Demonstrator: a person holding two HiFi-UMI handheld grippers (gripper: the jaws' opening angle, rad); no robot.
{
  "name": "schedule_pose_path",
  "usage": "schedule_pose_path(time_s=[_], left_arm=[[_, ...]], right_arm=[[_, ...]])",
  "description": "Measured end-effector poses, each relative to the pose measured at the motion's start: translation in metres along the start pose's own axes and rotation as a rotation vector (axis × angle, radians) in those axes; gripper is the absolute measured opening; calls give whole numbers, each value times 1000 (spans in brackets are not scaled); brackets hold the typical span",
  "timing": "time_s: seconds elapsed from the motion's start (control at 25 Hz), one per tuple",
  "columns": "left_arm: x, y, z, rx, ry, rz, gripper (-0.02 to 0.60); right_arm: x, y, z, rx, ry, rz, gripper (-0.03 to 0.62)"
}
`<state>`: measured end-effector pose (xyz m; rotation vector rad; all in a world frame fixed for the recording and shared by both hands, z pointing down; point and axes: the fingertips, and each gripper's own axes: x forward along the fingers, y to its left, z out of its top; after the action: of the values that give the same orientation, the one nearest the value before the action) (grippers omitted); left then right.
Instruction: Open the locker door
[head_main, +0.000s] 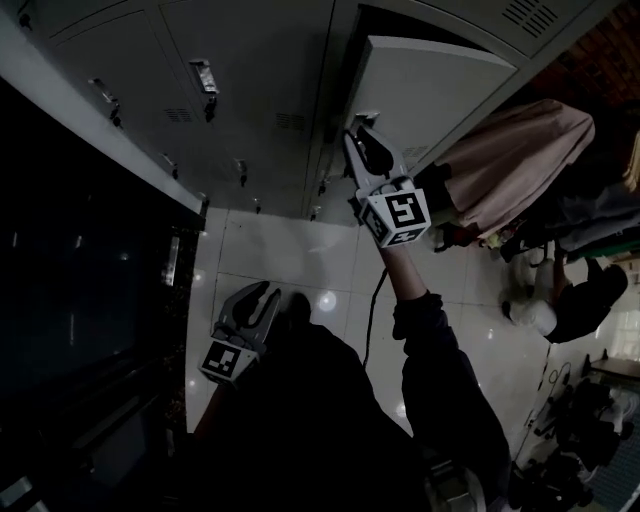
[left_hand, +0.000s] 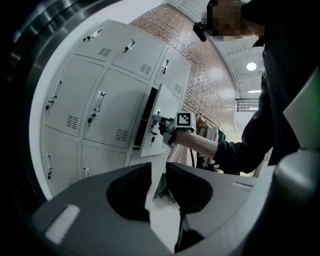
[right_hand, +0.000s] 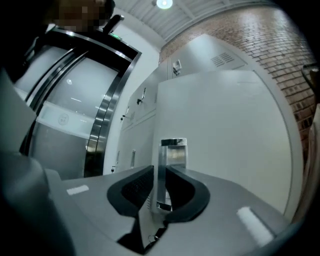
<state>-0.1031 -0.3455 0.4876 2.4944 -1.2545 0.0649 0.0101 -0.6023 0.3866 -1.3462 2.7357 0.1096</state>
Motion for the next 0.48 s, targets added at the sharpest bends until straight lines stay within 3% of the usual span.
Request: schedule_pose_path(time_s=[0.16, 0.4, 0.48], left_arm=[[-3, -19, -14, -6, 33, -67, 98], [-24, -46, -38, -26, 51, -135, 98], [-38, -58, -50, -22, 65, -162, 98]], right_arm=[[-71, 11, 10, 38, -38, 9, 77], [-142, 0, 18, -24, -43, -138, 40], [-161, -4, 20, -46, -33, -202, 2]])
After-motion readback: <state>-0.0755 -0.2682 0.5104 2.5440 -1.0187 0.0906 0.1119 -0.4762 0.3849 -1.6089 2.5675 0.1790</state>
